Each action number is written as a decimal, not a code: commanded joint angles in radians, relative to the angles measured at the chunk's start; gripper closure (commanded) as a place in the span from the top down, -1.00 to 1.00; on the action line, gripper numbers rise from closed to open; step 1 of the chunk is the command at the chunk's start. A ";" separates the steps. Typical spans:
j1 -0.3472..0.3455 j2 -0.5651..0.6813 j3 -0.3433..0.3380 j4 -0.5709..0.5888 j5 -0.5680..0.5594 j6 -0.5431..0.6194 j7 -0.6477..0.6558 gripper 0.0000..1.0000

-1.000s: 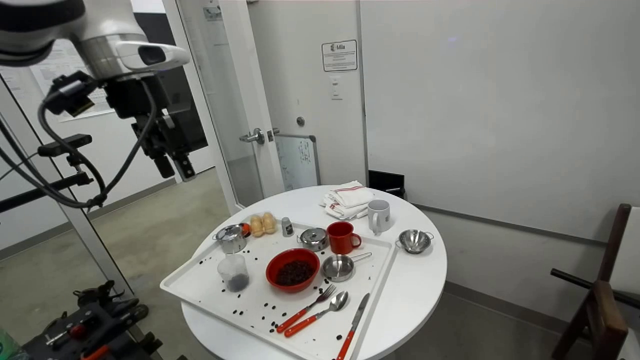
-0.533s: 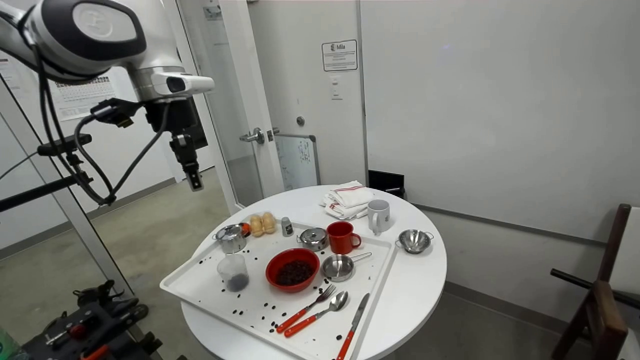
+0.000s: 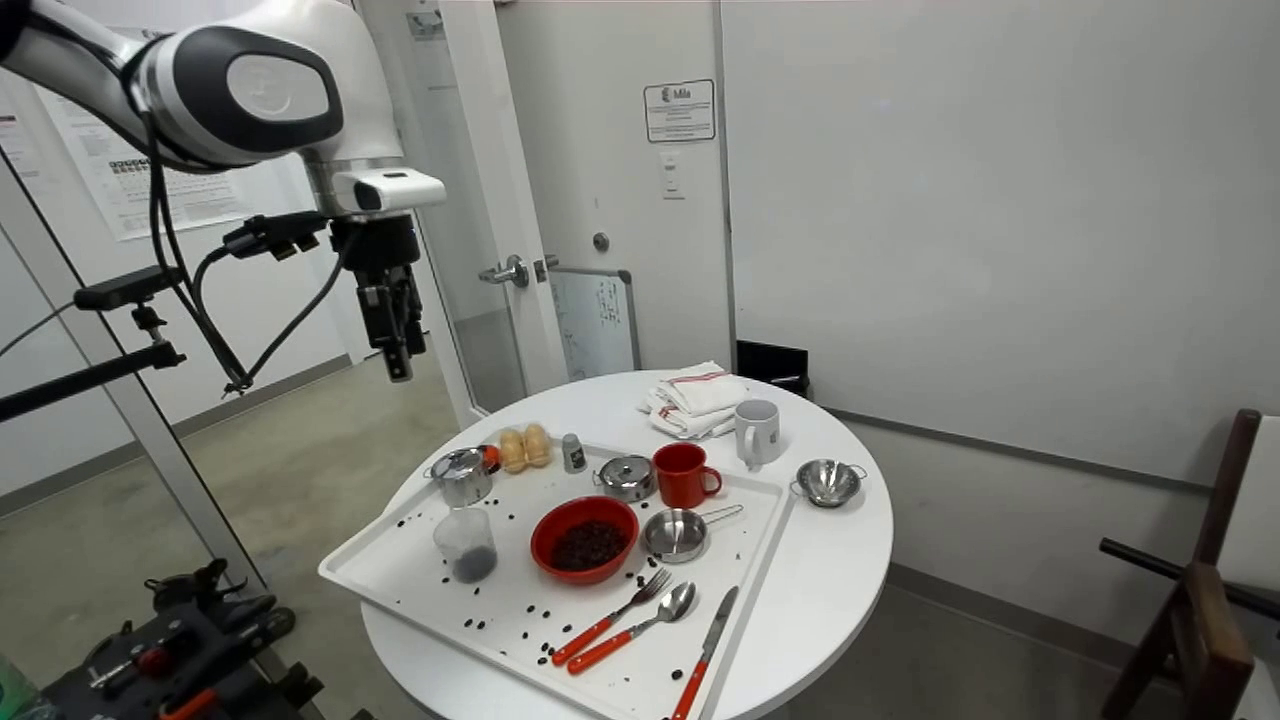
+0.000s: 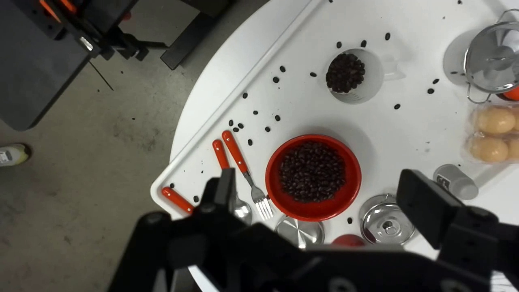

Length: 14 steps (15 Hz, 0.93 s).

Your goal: Pour the contents of the clear jug into the red bowl

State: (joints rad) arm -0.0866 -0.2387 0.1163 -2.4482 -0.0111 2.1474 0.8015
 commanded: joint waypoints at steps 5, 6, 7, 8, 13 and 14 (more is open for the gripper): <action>-0.024 0.055 0.055 -0.029 -0.106 0.085 0.379 1.00; -0.036 0.069 0.081 -0.032 -0.107 0.097 0.448 1.00; -0.040 0.083 0.103 -0.034 -0.106 0.103 0.521 1.00; -0.043 0.096 0.127 -0.033 -0.103 0.105 0.593 1.00; 0.043 0.195 0.133 0.004 -0.111 0.086 0.960 1.00; 0.056 0.210 0.130 0.012 -0.104 0.080 1.021 1.00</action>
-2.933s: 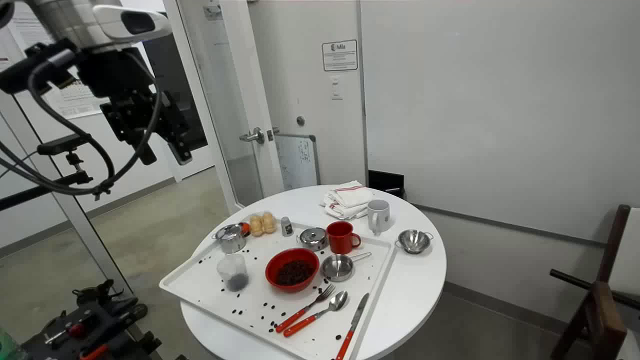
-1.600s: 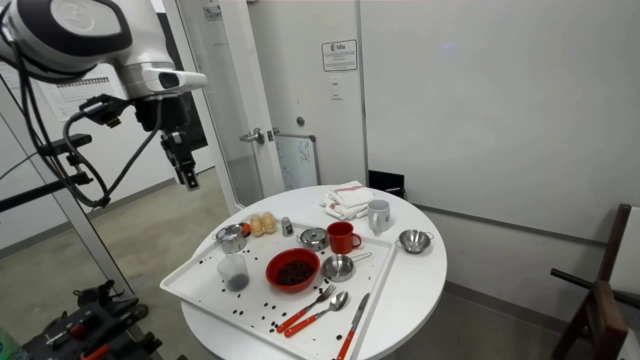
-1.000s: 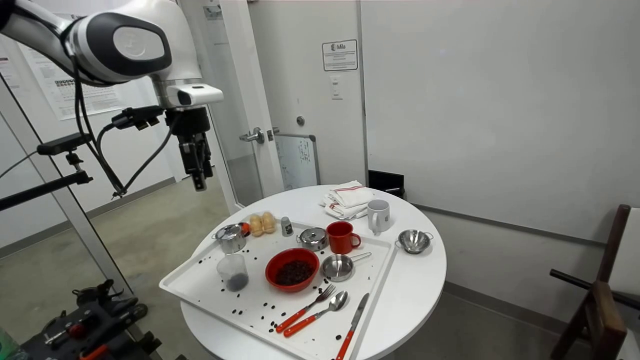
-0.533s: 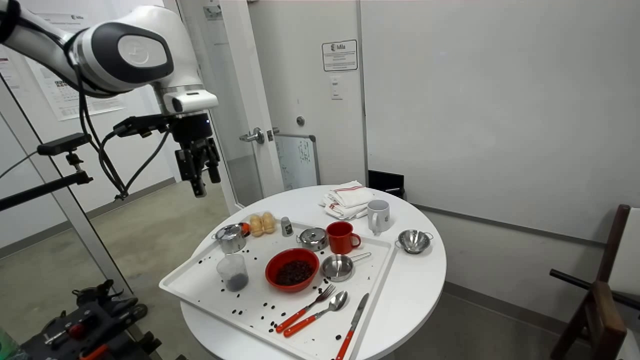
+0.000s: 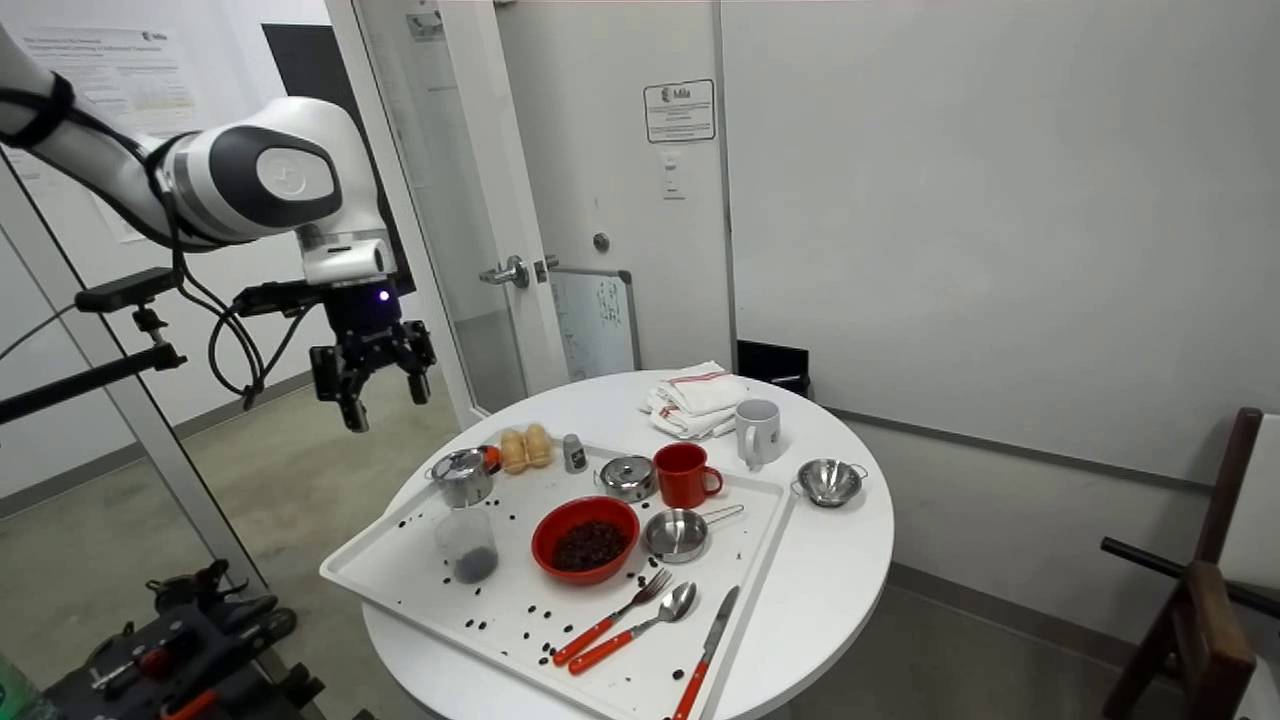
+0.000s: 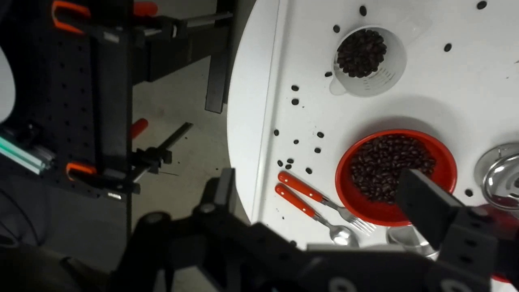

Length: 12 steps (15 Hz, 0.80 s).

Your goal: Pour the contents of the clear jug into the red bowl

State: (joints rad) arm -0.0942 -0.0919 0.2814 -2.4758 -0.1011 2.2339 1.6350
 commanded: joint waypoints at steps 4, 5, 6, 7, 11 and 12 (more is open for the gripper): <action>0.126 0.137 -0.069 0.066 -0.006 0.018 0.429 1.00; 0.140 0.153 -0.079 0.071 0.002 0.022 0.482 1.00; 0.156 0.157 -0.084 0.068 0.021 0.027 0.532 1.00; 0.169 0.158 -0.089 0.063 0.035 0.048 0.581 1.00; 0.200 0.257 -0.131 0.100 -0.006 0.090 0.782 1.00; 0.207 0.286 -0.146 0.111 -0.026 0.093 0.820 1.00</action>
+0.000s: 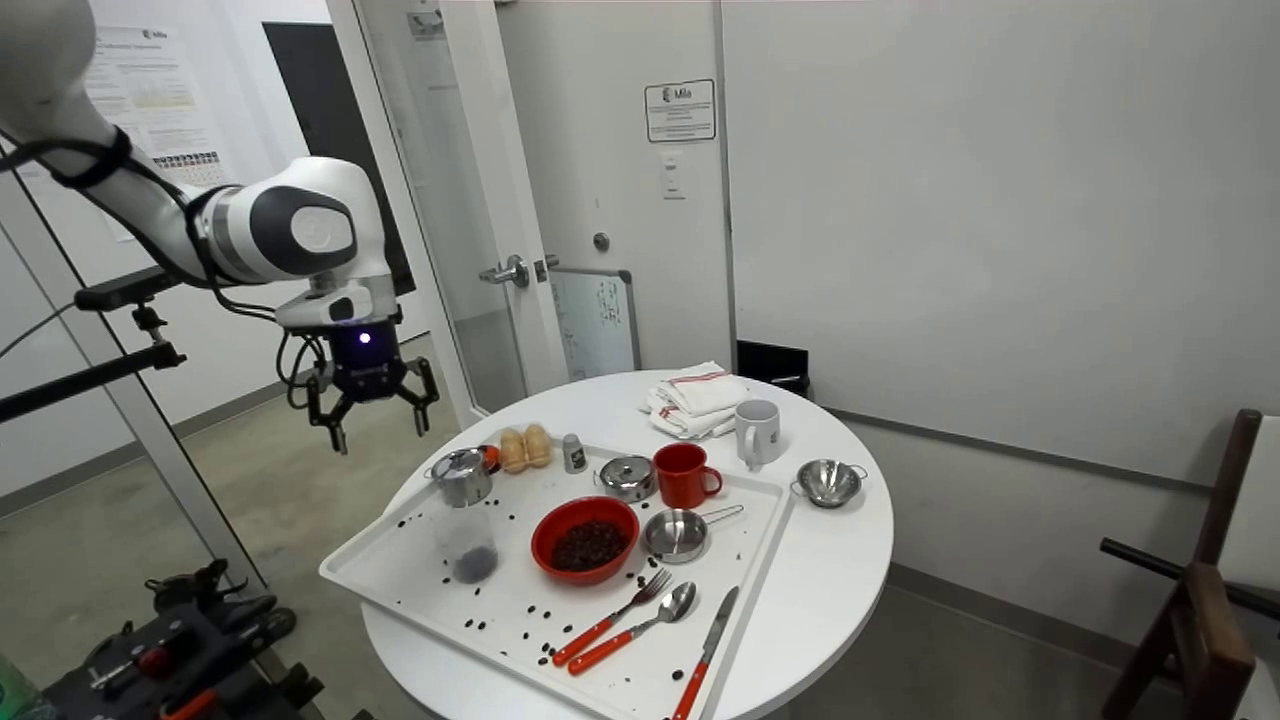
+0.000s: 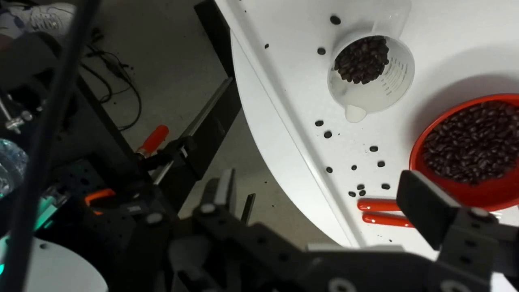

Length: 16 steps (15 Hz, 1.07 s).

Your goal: Pour the contents of the clear jug into the red bowl

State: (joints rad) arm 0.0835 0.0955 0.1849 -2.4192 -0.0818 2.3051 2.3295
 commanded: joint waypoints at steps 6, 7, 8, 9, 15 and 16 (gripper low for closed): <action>0.092 0.200 -0.100 0.098 -0.083 0.020 0.191 1.00; 0.106 0.205 -0.097 0.097 -0.080 0.021 0.183 1.00; 0.123 0.211 -0.096 0.091 -0.090 0.028 0.187 1.00; 0.139 0.215 -0.094 0.086 -0.099 0.032 0.184 1.00; 0.169 0.210 -0.092 0.077 -0.085 0.011 0.148 1.00; 0.169 0.209 -0.092 0.077 -0.085 0.011 0.146 1.00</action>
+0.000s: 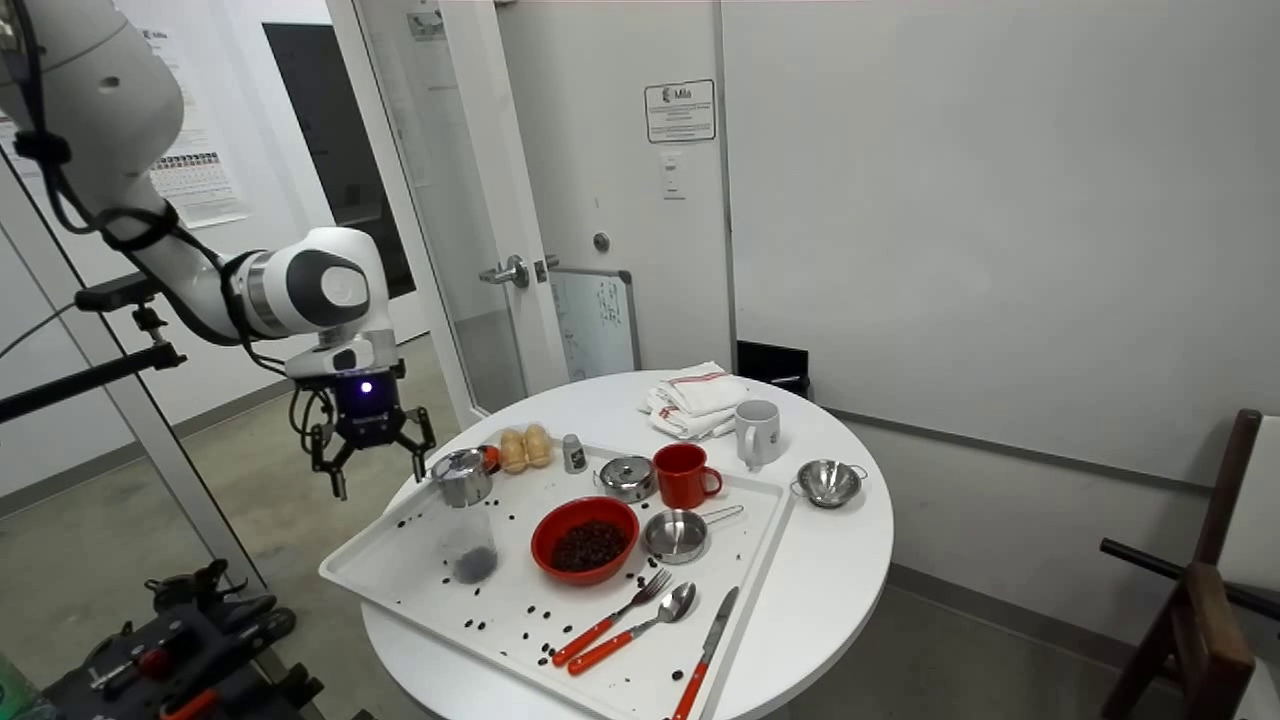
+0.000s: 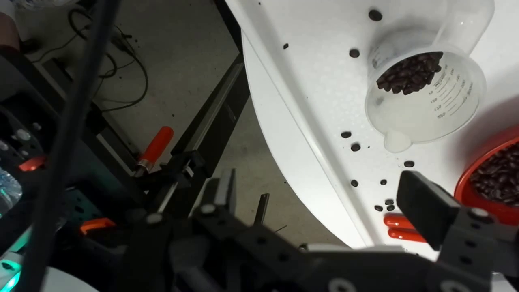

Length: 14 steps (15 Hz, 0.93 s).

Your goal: Pour the contents of the clear jug into the red bowl

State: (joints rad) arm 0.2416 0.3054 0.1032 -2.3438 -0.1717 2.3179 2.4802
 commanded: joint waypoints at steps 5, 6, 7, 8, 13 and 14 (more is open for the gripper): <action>0.072 0.086 -0.072 0.029 -0.101 0.161 0.236 1.00; 0.188 0.081 -0.243 0.057 -0.026 0.172 0.117 1.00; 0.235 0.120 -0.283 0.081 -0.035 0.196 0.130 1.00; 0.313 0.159 -0.363 0.107 -0.025 0.220 0.125 1.00; 0.556 0.308 -0.527 0.160 0.150 0.264 0.121 1.00; 0.572 0.322 -0.515 0.166 0.166 0.259 0.121 1.00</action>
State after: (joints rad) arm 0.7457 0.5450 -0.4051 -2.2225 -0.0748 2.5614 2.6008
